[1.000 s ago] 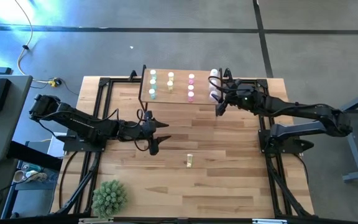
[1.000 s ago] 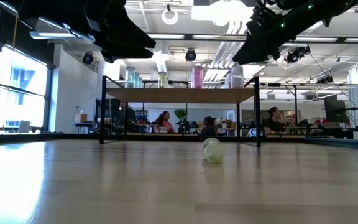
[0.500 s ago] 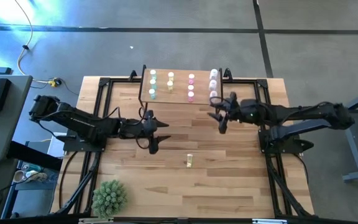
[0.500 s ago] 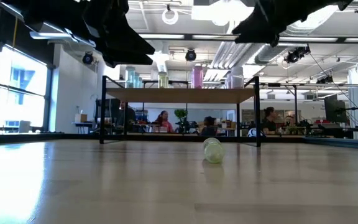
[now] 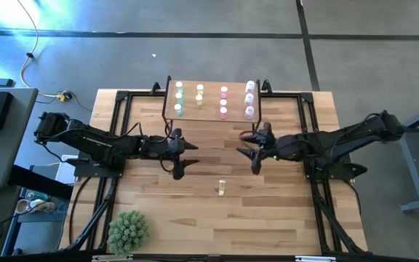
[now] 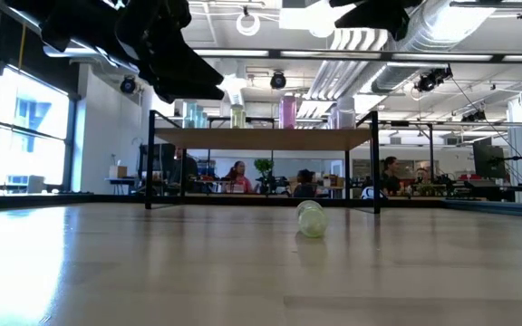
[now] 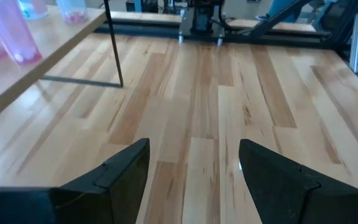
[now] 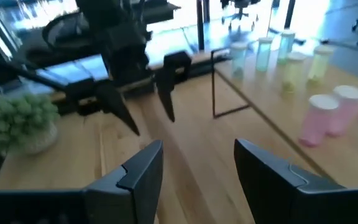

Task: Pick and place medicine bottles onto shelf by color
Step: Put the yellow pill bottle into the shelf aligned with the other yellow pill bottles

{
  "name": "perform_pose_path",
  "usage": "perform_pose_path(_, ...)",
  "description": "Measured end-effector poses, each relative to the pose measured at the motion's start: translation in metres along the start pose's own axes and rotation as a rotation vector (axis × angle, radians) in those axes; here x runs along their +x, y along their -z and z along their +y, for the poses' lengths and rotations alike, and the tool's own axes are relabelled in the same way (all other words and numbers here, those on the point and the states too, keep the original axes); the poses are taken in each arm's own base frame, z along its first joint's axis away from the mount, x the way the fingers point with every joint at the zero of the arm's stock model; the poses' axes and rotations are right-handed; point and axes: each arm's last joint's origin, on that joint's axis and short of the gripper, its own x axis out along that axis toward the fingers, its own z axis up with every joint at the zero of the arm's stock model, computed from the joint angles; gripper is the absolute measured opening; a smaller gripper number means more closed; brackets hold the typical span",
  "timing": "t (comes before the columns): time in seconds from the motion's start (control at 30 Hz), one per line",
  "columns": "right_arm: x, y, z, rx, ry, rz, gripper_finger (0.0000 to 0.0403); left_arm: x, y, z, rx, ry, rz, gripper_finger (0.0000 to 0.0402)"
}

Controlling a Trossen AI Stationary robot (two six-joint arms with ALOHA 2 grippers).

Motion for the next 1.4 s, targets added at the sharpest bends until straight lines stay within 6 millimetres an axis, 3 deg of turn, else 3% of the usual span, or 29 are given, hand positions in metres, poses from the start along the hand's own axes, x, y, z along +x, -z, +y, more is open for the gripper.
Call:
perform_pose_path(0.17, 0.015, -0.01, 0.013, 0.078, 0.077, 0.194, 0.0189, 0.0, 0.006, -0.001, 0.006, 0.0, 0.06, 0.0239)
perform_pose_path(0.37, 0.042, -0.002, 0.033, 0.322, 0.054, 0.409, 0.0189, -0.001, 0.013, 0.0, -0.028, -0.03, 0.13, 0.0239)
perform_pose_path(0.63, 0.077, 0.036, 0.062, 0.568, 0.041, 0.632, 0.0189, -0.001, 0.014, 0.001, -0.032, -0.033, 0.143, 0.0239)
perform_pose_path(0.87, 0.099, 0.07, 0.083, 0.669, 0.058, 0.731, 0.0189, -0.001, 0.015, 0.001, -0.054, -0.037, 0.149, 0.0239)
perform_pose_path(1.4, 0.126, 0.119, 0.091, 0.713, 0.193, 0.798, 0.0189, -0.001, 0.015, 0.001, -0.054, -0.036, 0.147, 0.0239)
